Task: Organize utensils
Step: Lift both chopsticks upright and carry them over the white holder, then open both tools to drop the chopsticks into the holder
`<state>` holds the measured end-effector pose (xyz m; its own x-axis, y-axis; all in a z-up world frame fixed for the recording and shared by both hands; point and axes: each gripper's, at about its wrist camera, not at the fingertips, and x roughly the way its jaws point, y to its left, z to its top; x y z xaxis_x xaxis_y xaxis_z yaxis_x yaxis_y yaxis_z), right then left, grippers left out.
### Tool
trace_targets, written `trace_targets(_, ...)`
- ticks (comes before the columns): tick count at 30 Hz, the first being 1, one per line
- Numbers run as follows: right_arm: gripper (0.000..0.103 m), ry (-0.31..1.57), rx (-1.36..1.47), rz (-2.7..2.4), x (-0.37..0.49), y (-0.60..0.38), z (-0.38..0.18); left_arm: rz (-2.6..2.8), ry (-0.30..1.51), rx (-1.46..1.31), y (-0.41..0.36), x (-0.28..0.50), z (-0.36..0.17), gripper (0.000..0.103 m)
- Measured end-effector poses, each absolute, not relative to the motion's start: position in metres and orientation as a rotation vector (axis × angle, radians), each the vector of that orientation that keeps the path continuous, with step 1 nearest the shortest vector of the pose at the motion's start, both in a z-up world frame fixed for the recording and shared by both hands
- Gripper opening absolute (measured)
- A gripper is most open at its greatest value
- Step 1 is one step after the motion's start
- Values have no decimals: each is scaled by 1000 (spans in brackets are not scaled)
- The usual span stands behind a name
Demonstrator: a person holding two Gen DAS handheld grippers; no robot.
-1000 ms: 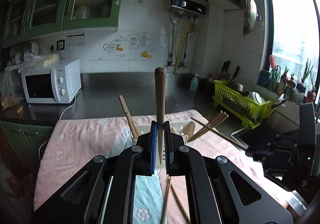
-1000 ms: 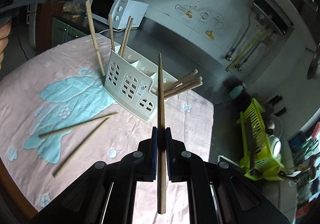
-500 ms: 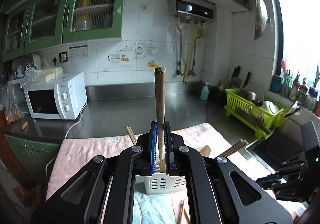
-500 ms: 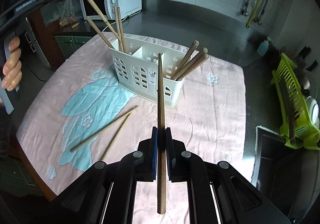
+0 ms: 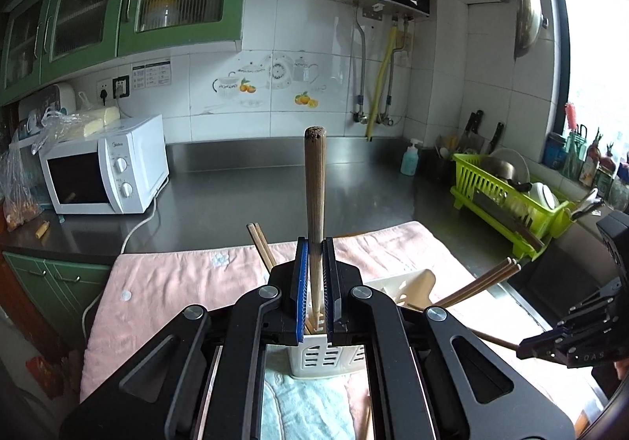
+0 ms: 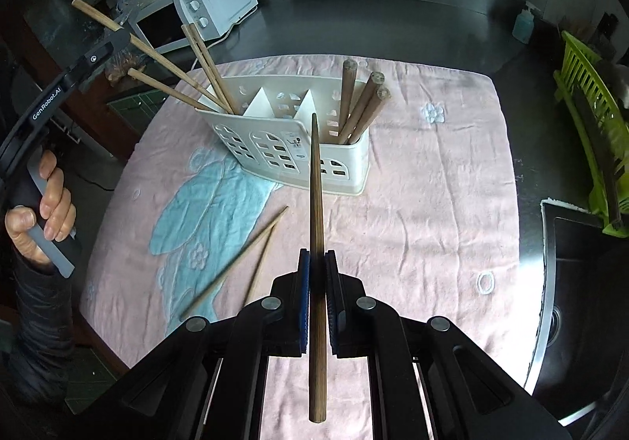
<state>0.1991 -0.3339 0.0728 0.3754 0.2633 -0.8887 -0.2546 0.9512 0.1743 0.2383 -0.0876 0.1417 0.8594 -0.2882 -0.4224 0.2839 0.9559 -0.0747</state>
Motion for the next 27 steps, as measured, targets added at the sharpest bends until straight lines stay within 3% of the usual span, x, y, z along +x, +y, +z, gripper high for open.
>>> trace_targets(22,10,964,-20,311,248,-313,103,-311,499,-32,-89,254,127,9)
trace_targets(24,17,950,8,316,254,-313,105,-317,500,-32,-89,253,127,10)
trace_targets(27,29,917,24,309,258,-315,110,-314,489,-27,-88,249,128,22)
